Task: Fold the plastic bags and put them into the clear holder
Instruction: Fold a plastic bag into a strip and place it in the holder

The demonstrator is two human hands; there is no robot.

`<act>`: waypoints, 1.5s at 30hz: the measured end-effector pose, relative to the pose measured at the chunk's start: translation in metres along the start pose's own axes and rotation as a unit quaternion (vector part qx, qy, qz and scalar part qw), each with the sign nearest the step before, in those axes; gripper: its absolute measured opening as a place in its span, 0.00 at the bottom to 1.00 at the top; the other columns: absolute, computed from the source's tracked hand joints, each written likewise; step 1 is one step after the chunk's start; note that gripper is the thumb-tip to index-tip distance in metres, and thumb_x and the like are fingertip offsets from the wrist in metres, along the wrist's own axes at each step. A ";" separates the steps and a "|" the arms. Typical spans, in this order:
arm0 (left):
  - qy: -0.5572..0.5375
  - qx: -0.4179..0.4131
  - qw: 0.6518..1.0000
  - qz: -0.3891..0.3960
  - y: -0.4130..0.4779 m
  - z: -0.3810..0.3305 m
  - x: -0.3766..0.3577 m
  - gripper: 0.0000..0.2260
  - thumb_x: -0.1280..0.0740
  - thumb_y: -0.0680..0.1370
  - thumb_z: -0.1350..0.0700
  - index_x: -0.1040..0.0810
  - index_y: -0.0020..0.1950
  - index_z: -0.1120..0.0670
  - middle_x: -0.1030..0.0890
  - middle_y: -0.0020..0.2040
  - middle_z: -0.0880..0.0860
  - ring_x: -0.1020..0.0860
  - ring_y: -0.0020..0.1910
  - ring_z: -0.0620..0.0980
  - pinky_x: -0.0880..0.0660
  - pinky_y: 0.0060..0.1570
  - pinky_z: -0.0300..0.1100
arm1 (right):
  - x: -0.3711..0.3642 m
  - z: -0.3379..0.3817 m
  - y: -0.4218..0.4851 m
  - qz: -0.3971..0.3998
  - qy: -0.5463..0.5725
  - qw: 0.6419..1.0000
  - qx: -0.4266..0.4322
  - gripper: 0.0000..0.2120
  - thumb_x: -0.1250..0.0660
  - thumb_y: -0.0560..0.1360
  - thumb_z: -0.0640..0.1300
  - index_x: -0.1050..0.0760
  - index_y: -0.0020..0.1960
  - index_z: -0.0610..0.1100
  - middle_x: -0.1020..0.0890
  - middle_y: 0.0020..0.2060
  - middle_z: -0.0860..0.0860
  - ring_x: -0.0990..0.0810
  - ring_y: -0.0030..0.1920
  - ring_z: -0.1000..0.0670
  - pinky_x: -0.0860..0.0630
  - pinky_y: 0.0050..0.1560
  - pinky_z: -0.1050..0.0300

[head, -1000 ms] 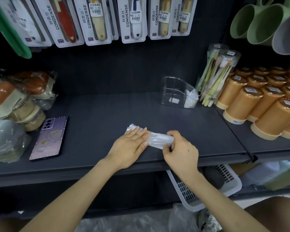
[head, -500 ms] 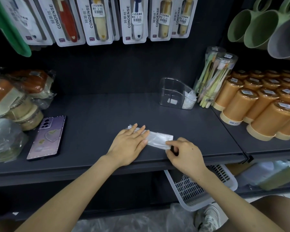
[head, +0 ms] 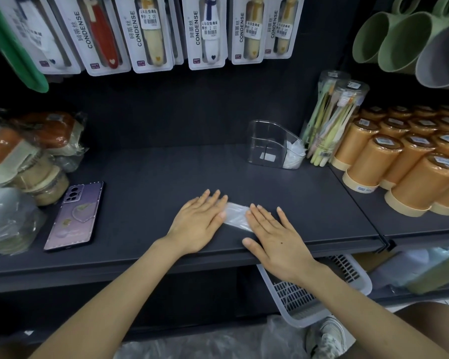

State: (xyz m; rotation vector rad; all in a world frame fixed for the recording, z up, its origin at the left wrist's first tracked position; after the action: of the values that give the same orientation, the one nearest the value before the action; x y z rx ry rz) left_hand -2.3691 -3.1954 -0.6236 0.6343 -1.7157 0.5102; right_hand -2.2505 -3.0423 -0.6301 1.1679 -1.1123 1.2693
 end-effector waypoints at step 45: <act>0.014 -0.090 0.995 0.036 -0.002 0.038 -0.004 0.40 0.77 0.70 0.31 0.55 0.77 0.46 0.54 0.77 0.42 0.59 0.76 0.39 0.65 0.72 0.33 | 0.019 -0.004 0.007 -0.160 0.091 0.920 -0.345 0.14 0.35 0.73 0.54 0.19 0.37 0.45 0.21 0.42 0.49 0.23 0.46 0.44 0.34 0.45 0.54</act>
State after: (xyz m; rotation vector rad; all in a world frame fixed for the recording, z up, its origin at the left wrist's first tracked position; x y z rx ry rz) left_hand -2.3951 -3.2204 -0.6359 0.4358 -1.7405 0.4073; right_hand -2.2570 -3.0364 -0.6119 0.6405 -1.0499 0.6247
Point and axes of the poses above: each hand's wrist, its own y-axis towards the middle knuckle, its own x-axis out of the back of the hand, z = x × y, the point moved 3 cm from there along y, towards the middle knuckle
